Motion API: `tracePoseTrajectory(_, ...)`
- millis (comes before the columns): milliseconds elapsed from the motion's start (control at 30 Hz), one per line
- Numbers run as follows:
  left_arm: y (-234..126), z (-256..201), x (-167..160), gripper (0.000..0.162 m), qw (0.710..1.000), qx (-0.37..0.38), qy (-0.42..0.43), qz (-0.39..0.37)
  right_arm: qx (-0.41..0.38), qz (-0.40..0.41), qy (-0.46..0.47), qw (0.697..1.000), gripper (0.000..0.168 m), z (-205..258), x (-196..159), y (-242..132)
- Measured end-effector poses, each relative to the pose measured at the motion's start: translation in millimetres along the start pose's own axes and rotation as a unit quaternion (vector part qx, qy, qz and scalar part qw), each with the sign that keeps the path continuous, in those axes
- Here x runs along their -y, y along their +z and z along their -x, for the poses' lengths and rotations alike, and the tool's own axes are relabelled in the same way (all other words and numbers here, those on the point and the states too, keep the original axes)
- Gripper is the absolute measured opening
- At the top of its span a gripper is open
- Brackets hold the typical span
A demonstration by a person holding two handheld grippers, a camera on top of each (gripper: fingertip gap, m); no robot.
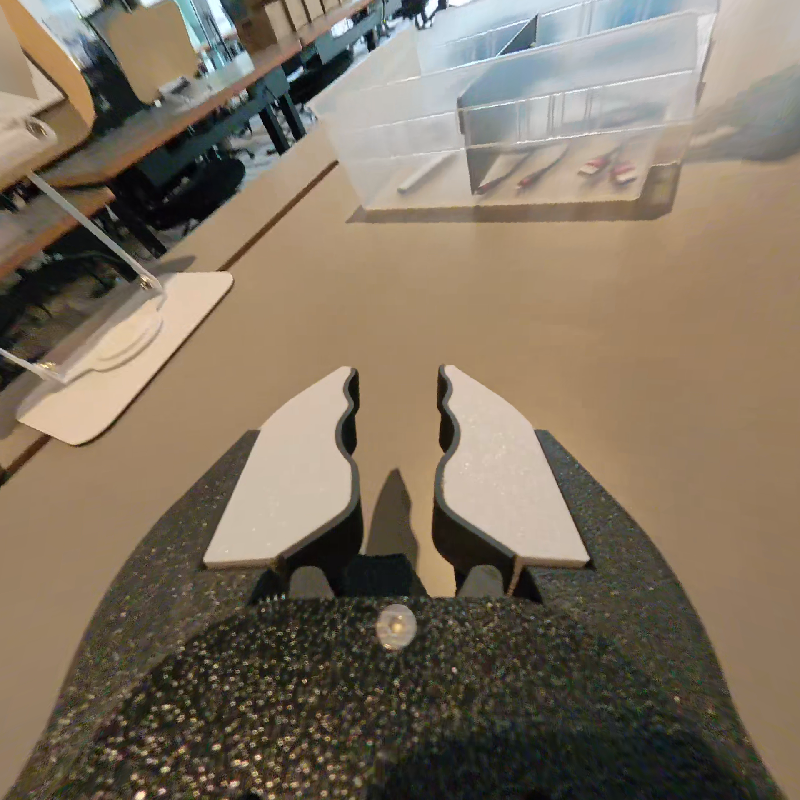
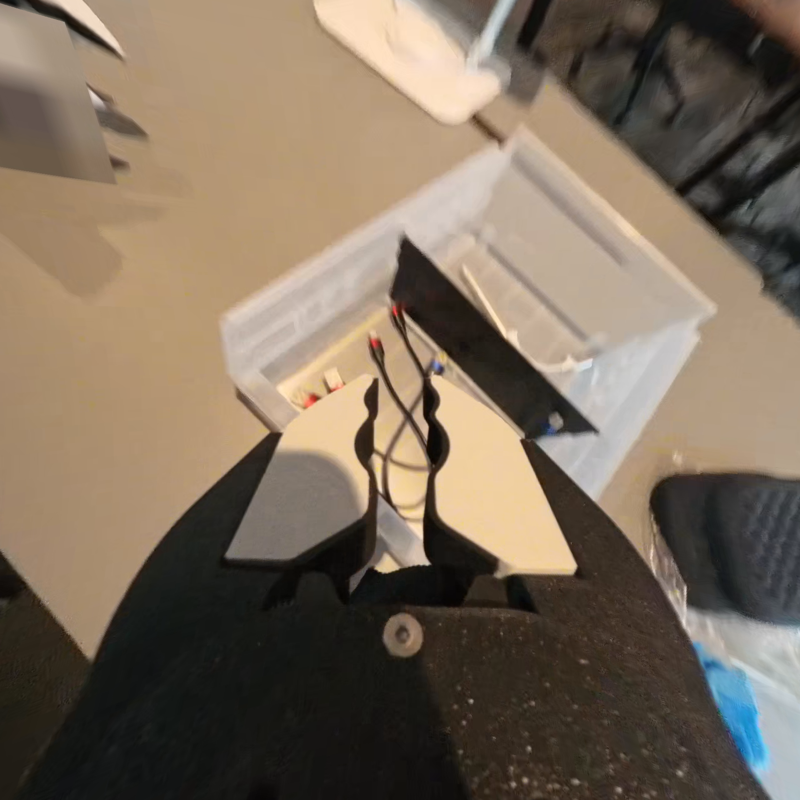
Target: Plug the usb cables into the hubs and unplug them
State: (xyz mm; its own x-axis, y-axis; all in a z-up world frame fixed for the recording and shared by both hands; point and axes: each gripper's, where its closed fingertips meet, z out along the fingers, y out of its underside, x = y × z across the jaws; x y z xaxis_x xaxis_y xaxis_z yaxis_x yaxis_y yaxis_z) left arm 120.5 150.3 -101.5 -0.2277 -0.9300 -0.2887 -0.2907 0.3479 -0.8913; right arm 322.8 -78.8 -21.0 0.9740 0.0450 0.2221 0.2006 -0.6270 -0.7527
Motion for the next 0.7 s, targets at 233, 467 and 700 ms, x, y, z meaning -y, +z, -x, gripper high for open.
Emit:
tracePoseTrajectory(233,-9,-1,-5,0.031,1.0,0.003,-0.002,-0.012,0.037,0.152,-0.002,0.988,0.031,-36,-52,26)
tracePoseTrajectory(467,-12,6,-4,0.031,0.999,0.01,-0.035,-0.017,0.024,-0.071,0.083,0.994,0.032,-34,9,19)
tracePoseTrajectory(700,-12,6,-5,0.031,0.998,0.005,-0.057,-0.009,0.004,-0.109,0.127,0.986,0.029,-46,9,17)
